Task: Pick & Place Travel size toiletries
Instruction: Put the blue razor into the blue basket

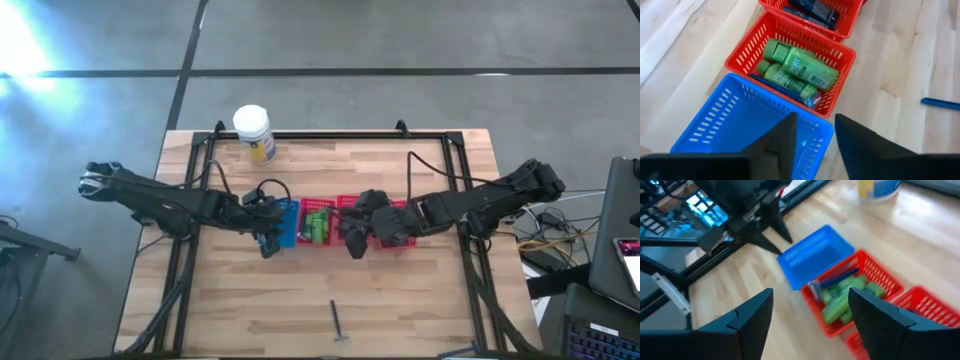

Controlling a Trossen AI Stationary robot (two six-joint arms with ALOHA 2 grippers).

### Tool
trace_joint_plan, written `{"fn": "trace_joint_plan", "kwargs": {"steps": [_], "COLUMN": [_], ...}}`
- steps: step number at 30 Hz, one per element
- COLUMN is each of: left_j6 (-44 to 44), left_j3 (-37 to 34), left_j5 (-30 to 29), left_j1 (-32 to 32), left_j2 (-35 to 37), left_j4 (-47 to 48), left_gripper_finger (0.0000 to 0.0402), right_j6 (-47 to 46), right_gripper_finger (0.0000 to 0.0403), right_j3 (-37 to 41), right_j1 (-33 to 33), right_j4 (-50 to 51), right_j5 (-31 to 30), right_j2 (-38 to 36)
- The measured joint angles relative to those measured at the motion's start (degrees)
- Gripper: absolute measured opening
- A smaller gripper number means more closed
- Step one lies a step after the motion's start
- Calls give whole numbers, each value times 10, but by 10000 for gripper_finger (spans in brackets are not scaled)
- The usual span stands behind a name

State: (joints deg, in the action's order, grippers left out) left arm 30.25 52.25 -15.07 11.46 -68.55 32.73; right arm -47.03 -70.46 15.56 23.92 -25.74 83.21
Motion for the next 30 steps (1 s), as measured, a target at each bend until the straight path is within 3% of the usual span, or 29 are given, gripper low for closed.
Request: {"fn": "trace_joint_plan", "kwargs": {"steps": [3,8,11,19,23,30], "left_j6": [-29,-210,-260,-283,-288,-271], "left_j3": [0,0,3,26,44,65], "left_j5": [10,29,33,64,94,134], "left_j1": [0,4,-14,-48,-58,-74], "left_j2": [-2,-31,-65,-148,-168,-195], "left_j4": [-10,-40,-49,-47,-40,-39], "left_gripper_finger": [161,167,167,184,194,195], "right_j6": [-19,-26,-34,-67,-87,-56], "right_gripper_finger": [268,283,291,304,303,290], "right_j3": [1,1,1,1,1,1], "right_j1": [-2,-1,-1,0,4,0], "right_j4": [16,20,21,48,101,195], "right_j5": [12,14,14,0,-37,-40], "right_j2": [6,12,12,11,5,-15]}}
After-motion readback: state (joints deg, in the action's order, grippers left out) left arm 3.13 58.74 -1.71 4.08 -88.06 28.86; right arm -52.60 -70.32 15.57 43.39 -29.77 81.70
